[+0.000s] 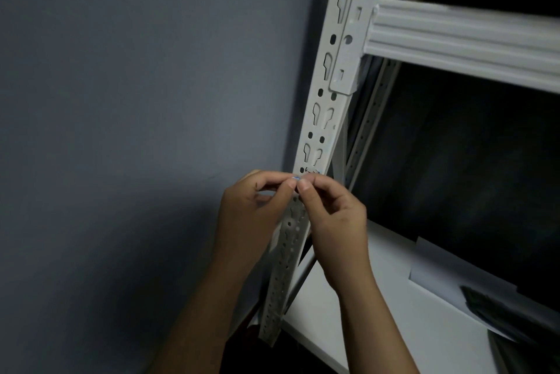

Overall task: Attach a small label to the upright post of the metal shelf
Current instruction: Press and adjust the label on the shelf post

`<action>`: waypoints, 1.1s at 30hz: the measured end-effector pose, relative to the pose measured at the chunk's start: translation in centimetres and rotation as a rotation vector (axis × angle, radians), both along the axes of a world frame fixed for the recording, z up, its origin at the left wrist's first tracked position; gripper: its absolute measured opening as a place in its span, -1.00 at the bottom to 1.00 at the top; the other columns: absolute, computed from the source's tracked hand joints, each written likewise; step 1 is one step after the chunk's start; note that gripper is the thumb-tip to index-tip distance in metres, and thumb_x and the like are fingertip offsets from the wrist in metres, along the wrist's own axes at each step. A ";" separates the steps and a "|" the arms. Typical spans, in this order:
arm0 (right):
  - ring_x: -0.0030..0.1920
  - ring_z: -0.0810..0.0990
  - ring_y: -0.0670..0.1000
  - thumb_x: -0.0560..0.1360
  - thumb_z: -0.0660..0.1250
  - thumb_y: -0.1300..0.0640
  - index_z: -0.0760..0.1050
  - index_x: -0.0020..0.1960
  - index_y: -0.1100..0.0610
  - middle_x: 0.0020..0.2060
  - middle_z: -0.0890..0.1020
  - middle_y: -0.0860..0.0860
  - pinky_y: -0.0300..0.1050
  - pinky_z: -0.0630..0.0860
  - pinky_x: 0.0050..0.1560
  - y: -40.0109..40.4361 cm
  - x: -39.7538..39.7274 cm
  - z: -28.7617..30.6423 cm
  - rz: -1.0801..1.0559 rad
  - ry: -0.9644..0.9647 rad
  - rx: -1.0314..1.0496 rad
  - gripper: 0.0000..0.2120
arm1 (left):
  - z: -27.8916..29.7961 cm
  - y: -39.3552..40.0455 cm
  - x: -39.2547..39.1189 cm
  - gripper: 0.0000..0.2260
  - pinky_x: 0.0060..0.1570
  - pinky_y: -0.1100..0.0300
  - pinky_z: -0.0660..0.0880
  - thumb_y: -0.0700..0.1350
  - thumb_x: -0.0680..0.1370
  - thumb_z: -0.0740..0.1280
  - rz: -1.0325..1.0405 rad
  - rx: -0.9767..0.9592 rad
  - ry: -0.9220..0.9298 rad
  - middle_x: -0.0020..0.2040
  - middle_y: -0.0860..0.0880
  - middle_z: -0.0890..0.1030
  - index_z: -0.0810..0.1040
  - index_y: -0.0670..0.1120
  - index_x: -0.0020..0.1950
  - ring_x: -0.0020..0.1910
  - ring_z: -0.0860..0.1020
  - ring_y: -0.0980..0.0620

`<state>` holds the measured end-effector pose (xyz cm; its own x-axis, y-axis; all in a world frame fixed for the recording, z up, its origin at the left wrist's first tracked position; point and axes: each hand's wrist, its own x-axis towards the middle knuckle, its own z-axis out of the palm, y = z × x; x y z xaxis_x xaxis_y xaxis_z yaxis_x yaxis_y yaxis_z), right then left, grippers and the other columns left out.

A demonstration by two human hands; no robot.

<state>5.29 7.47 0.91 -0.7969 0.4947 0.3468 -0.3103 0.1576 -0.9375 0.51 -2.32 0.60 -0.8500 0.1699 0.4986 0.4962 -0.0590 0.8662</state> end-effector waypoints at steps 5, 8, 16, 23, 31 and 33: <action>-0.15 0.59 0.13 0.57 0.25 0.24 0.56 -0.07 0.25 -0.14 0.60 0.26 0.01 0.56 0.01 0.4 0.0 -0.2 0.072 -0.036 -0.015 -0.86 | 0.0 -0.8 -0.2 -0.87 -0.20 0.45 0.45 -0.23 0.48 0.38 -0.121 -0.039 0.008 -0.22 0.06 0.65 0.65 -0.01 -0.14 -0.20 0.62 0.19; -0.14 0.55 0.05 0.59 0.23 0.24 0.53 -0.07 0.25 -0.19 0.58 0.25 0.00 0.54 0.02 0.2 -0.1 -0.5 0.105 -0.062 -0.057 -0.86 | -0.1 -0.9 -0.4 -0.83 -0.19 0.44 0.45 -0.24 0.48 0.38 -0.159 -0.032 0.010 -0.21 0.06 0.66 0.65 0.04 -0.16 -0.20 0.62 0.19; -0.12 0.64 -0.09 0.54 0.28 0.29 0.63 -0.07 0.23 -0.20 0.68 0.06 -0.15 0.57 0.07 0.4 -0.5 -1.4 0.016 -0.005 -0.100 -0.86 | -1.3 0.3 -1.1 -0.84 -0.14 0.34 0.49 -0.15 0.46 0.38 0.052 -0.038 0.025 -0.20 0.10 0.63 0.61 0.12 -0.20 -0.18 0.60 0.17; -0.11 0.61 -0.14 0.49 0.39 0.23 0.61 -0.08 -0.04 -0.13 0.63 -0.08 -0.24 0.57 -0.03 2.2 -2.2 -3.1 -0.387 0.053 0.123 -0.84 | -2.5 2.9 -2.2 -0.88 -0.20 0.24 0.51 -0.16 0.53 0.34 0.232 -0.131 0.068 -0.17 0.10 0.55 0.55 0.04 -0.16 -0.19 0.55 0.13; -0.07 0.56 -0.06 0.47 0.42 0.23 0.63 -0.03 0.16 -0.08 0.56 -0.04 -0.24 0.51 -0.06 3.6 -4.1 -4.0 -0.552 0.175 0.643 -0.92 | -3.8 4.9 -4.1 -0.84 -0.08 -0.01 0.54 -0.04 0.51 0.25 0.187 -0.133 0.114 -0.04 0.08 0.54 0.61 -0.03 -0.07 -0.06 0.55 0.06; -0.10 0.59 0.00 0.47 0.41 0.23 0.64 -0.02 0.19 -0.07 0.59 0.03 -0.12 0.57 -0.13 3.9 -4.3 -4.2 -0.586 0.206 0.773 -0.89 | -4.0 5.0 -4.3 -0.84 -0.07 -0.02 0.54 -0.06 0.52 0.25 0.185 -0.136 0.142 -0.03 0.06 0.57 0.61 -0.06 -0.05 -0.05 0.56 0.04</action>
